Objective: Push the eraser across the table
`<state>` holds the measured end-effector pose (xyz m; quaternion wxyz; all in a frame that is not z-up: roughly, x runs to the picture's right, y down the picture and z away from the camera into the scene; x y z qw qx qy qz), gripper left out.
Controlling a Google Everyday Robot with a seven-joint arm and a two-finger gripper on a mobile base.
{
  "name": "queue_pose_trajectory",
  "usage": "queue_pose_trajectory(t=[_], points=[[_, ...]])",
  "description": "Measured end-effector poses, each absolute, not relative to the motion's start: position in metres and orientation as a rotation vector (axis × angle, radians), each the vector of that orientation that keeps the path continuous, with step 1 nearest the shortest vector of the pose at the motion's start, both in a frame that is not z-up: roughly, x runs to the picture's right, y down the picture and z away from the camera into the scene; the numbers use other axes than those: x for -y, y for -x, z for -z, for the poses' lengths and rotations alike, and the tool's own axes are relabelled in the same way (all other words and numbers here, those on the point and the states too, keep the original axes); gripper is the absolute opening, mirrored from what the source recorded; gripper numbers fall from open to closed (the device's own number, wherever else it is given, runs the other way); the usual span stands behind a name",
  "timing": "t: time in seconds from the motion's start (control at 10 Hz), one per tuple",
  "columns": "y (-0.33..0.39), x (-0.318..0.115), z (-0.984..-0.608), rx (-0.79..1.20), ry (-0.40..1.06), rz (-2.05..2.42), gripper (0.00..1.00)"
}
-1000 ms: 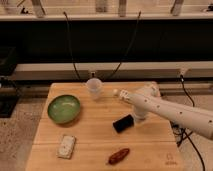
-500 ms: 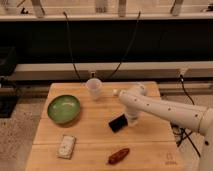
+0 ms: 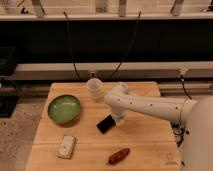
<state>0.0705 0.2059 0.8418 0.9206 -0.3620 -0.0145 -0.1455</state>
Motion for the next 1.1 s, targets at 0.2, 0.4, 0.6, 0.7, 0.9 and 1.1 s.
queue_pose_trajectory(t=[0.2, 0.4, 0.6, 0.7, 0.9, 1.1], points=[[-0.046, -0.204, -0.844, 0.036, 0.741, 0.337, 0.0], [-0.016, -0.205, -0.845, 0.042, 0.737, 0.383, 0.0], [-0.004, -0.207, -0.845, 0.048, 0.735, 0.406, 0.0], [-0.006, -0.208, -0.845, 0.047, 0.738, 0.402, 0.0], [0.003, -0.208, -0.846, 0.048, 0.73, 0.424, 0.0], [0.029, -0.212, -0.846, 0.054, 0.728, 0.459, 0.0]])
